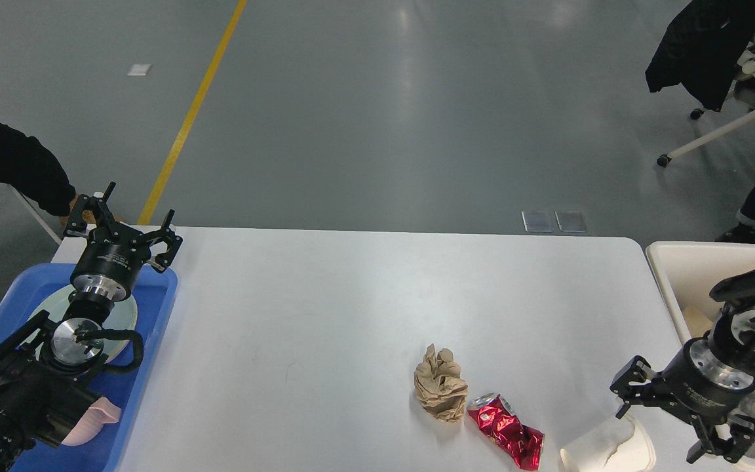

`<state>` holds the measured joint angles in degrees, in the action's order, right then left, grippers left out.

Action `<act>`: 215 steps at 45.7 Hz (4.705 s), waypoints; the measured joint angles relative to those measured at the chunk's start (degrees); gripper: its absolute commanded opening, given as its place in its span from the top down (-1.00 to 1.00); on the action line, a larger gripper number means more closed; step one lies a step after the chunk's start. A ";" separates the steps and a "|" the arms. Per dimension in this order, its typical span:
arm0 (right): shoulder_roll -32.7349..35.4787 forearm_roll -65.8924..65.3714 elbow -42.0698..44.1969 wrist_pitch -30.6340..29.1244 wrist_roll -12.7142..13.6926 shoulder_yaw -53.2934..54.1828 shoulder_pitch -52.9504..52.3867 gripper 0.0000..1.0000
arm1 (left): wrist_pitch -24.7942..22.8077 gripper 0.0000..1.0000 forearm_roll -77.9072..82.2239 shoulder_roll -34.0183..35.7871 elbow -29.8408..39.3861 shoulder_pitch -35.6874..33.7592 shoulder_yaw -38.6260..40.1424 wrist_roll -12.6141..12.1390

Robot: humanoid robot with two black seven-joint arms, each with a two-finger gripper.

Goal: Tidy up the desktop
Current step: 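Lower the right gripper onto the white paper cup and grasp it, then lift the white paper cup and drop it into the bin, then raise the right gripper out of the bin and swing it back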

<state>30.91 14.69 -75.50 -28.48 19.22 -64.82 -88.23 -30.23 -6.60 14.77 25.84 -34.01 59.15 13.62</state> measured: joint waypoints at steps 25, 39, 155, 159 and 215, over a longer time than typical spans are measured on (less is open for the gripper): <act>-0.56 5.47 2.96 9.24 -0.22 7.15 11.15 -1.00 | 0.00 -0.93 0.00 0.00 0.00 0.00 0.00 0.00; -3.41 4.86 4.25 15.97 -0.35 11.58 14.47 -1.00 | 0.00 -0.93 0.00 0.00 0.00 0.00 0.00 0.00; -1.15 -21.83 12.48 -26.53 0.34 -1.58 -27.10 1.00 | 0.00 -0.93 0.00 0.00 0.00 0.00 0.00 0.00; 0.56 -24.24 20.71 -26.53 0.38 -3.97 -22.70 1.00 | 0.00 -0.93 0.00 0.00 0.00 0.00 0.00 0.00; -5.89 -30.65 50.73 13.76 0.14 2.65 35.86 -1.00 | 0.00 -0.93 0.00 0.00 0.00 -0.01 0.00 0.00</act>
<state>25.02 -15.95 -24.76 -14.73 19.36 -62.17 -52.36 -30.23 -6.59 14.77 25.84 -34.02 59.15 13.62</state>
